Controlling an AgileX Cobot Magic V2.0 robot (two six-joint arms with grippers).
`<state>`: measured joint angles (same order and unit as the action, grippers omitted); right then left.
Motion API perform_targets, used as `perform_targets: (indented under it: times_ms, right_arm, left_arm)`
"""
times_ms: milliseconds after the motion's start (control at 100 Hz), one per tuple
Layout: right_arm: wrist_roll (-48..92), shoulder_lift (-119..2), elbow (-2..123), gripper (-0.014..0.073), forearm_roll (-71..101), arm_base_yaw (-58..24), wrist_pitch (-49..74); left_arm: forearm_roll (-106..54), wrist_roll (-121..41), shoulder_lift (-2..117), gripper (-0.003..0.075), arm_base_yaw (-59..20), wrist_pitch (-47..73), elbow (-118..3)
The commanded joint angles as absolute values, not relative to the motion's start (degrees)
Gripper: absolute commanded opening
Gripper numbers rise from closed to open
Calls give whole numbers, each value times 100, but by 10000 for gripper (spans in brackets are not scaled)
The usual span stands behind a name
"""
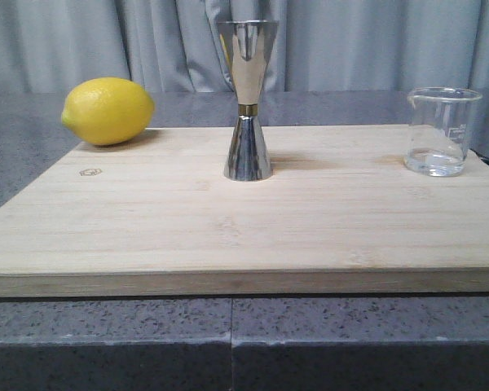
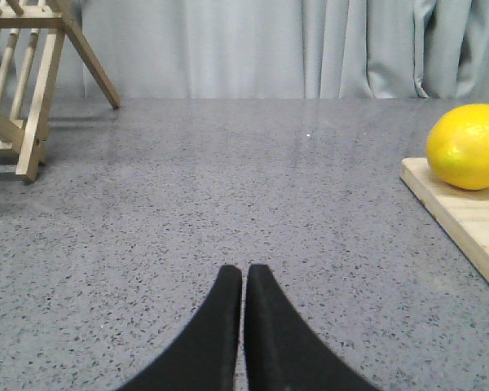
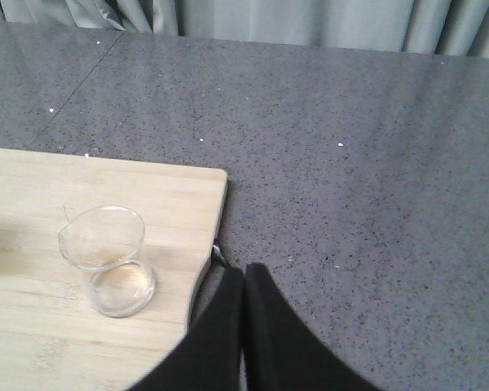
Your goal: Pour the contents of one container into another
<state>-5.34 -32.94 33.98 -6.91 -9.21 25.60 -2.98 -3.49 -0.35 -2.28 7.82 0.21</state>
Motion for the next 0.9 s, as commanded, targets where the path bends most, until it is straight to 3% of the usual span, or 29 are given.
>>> perform_targets:
  times_ms: [0,290,480,730,890]
  right_arm:
    - [-470,-3209,3549,-71,-810,-863,2089]
    - [-470,-1317,2135,-71,-754,133,1091]
    - [-470,-232,870,-72,-548,214,116]
    - [-480,165,-137,-71,-477,193,-795]
    - [-495,165,-120,-71,-448,193,-577]
  left_arm:
    - [-352,-350,-163,-19,-267,316,189]
    - [-352,-350,-163,-19,-267,316,189]
    - [-352,-350,-163,-19,-267,316,189]
    - [-352,-350,-163,-19,-267,316,189]
    - [-352,-350,-163,-19,-267,316,189]
